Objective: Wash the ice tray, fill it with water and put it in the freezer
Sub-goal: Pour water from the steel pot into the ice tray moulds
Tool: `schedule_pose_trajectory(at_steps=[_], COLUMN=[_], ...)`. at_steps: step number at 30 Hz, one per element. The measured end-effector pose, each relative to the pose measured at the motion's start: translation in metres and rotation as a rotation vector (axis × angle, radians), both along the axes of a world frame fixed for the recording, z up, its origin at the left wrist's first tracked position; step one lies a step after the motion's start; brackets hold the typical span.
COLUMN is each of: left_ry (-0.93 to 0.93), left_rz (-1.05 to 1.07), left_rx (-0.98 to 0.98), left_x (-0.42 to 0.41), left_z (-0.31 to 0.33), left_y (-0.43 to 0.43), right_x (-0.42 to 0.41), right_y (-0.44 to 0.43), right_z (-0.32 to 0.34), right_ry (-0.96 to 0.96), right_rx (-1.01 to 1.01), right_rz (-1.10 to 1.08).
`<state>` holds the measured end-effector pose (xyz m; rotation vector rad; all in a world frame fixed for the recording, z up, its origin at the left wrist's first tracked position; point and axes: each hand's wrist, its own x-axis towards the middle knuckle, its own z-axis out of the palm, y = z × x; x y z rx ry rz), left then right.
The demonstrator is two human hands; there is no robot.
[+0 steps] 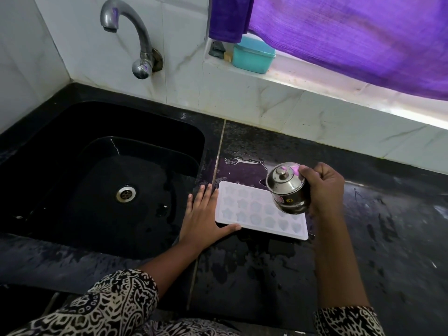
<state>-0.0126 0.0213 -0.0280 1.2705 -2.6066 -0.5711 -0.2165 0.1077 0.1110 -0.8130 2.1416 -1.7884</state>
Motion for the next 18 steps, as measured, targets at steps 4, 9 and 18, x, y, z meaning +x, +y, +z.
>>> schedule_pose_trajectory(at_steps=[4,9,18], left_ry=[0.006,-0.029,-0.019], left_rz=[0.002,-0.001,0.000], left_rx=[-0.006,-0.003,0.001], left_x=[0.0001,0.0006,0.0002], left_z=[-0.0020,0.0004,0.0000], left_y=[-0.0003,0.0001,0.0002], right_x=[0.0021,0.0028,-0.0004], right_y=[0.0000,-0.0001,-0.0010], right_z=[0.0024,0.0049,0.0073], right_ry=[0.064,0.075,0.078], right_rx=[0.026,0.045,0.060], right_rz=[0.019,0.033,0.043])
